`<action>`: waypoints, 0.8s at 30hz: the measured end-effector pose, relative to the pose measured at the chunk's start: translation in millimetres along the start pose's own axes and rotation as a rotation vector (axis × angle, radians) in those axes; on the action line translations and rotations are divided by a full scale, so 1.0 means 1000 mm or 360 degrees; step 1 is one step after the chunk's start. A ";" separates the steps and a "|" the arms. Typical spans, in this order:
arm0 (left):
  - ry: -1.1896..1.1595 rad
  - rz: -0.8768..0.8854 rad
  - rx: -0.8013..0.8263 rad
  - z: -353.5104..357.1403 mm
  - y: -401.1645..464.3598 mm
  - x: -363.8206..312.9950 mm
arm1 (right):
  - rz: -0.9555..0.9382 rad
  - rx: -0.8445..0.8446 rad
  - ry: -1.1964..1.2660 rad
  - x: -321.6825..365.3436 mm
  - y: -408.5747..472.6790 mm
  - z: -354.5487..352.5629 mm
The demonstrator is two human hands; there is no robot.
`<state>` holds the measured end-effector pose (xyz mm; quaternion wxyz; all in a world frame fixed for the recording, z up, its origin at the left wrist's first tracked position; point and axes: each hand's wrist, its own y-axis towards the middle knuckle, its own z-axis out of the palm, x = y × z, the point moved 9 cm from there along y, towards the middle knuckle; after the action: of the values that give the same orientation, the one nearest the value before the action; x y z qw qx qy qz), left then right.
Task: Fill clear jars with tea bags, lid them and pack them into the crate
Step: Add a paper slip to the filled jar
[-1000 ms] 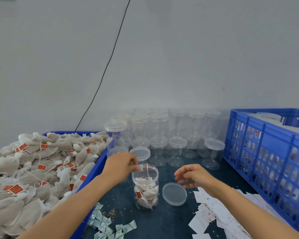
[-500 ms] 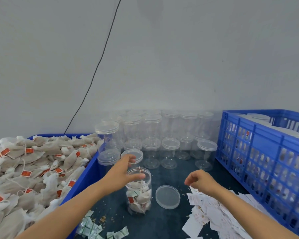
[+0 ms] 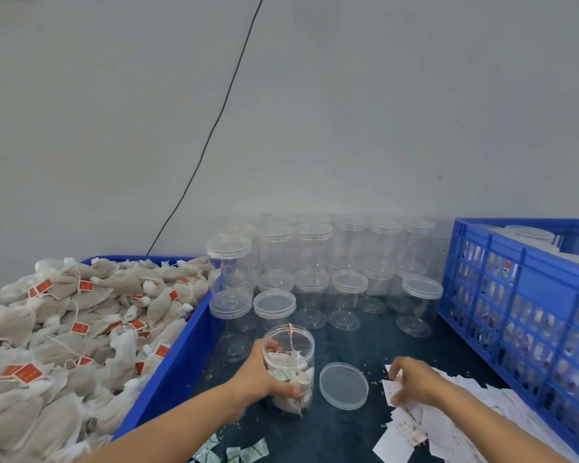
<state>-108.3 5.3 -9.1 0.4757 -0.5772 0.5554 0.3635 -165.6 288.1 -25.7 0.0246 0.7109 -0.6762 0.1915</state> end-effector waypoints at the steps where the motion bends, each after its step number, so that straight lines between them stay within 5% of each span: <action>1: -0.0010 0.0006 -0.0025 0.000 0.001 0.001 | -0.0010 -0.0003 -0.0013 -0.001 0.001 0.000; 15: 0.0022 0.0031 -0.0022 -0.003 0.005 -0.002 | 0.0016 0.0258 -0.0008 -0.006 0.012 0.008; 20: 0.0049 0.0045 0.0003 -0.002 0.006 -0.005 | -0.0114 -0.0057 -0.0252 0.013 0.011 -0.021; 24: 0.0066 0.0143 -0.0014 -0.004 0.006 -0.015 | -0.0317 -0.0369 -0.0039 0.055 -0.002 -0.063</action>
<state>-116.3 6.9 5.6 0.4447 -0.5612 0.5889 0.3750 -178.6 254.1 50.2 0.1172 0.7692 -0.6201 0.1000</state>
